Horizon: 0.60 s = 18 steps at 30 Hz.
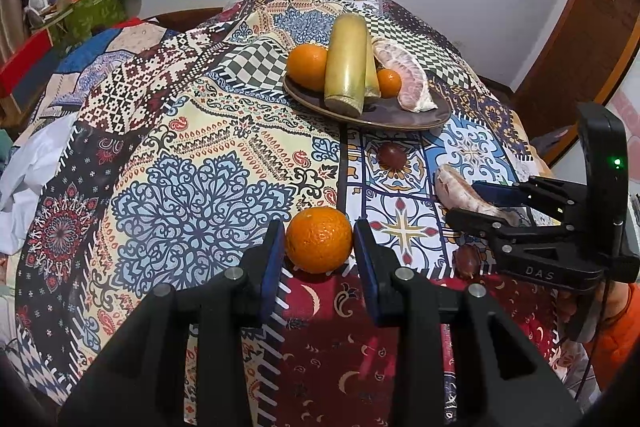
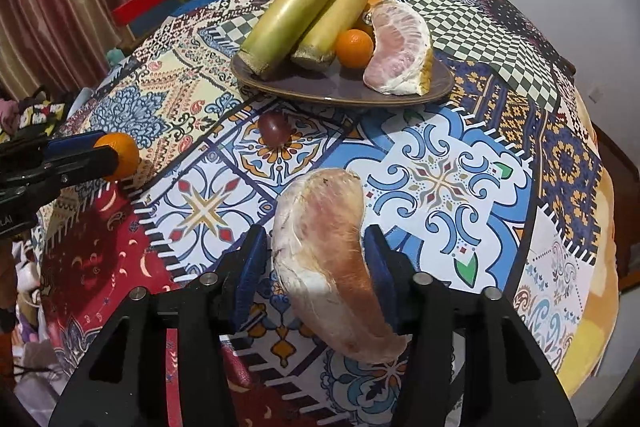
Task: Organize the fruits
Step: 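Grasp the large orange with the left tool while the right tool lifts the pomelo segment, then carry the orange in the left tool and pomelo segment in the right tool to the plate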
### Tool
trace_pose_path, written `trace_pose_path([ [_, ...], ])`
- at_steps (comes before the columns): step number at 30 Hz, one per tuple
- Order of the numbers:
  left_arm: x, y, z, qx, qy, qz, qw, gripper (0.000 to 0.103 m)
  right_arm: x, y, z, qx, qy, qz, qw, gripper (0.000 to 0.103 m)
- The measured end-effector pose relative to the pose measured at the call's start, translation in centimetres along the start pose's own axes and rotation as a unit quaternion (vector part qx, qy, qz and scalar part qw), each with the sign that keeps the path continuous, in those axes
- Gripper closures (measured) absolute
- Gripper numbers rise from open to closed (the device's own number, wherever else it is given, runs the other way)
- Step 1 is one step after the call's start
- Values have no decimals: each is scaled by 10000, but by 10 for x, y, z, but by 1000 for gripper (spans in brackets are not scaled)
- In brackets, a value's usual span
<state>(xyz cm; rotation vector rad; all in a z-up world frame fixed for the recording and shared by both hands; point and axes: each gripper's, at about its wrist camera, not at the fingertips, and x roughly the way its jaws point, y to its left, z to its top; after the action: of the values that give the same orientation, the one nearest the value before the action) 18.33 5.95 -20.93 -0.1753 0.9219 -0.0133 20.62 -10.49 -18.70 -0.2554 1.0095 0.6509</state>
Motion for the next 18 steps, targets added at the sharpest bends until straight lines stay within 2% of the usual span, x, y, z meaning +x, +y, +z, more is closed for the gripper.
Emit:
trace_pose_path([
  [1,-1,0,1,2,-10,3,10000,68,-2,-1,0,41,-22,-8,10000,62],
  [8,-4,-5,10,8,-128,-36,9999,68,-13,-4,-3,216,-230,99,9995,64],
  [18,-8,-23,39,207,-408,-162,9988,68,-40,-11,12,319,-776,41,9965,64],
])
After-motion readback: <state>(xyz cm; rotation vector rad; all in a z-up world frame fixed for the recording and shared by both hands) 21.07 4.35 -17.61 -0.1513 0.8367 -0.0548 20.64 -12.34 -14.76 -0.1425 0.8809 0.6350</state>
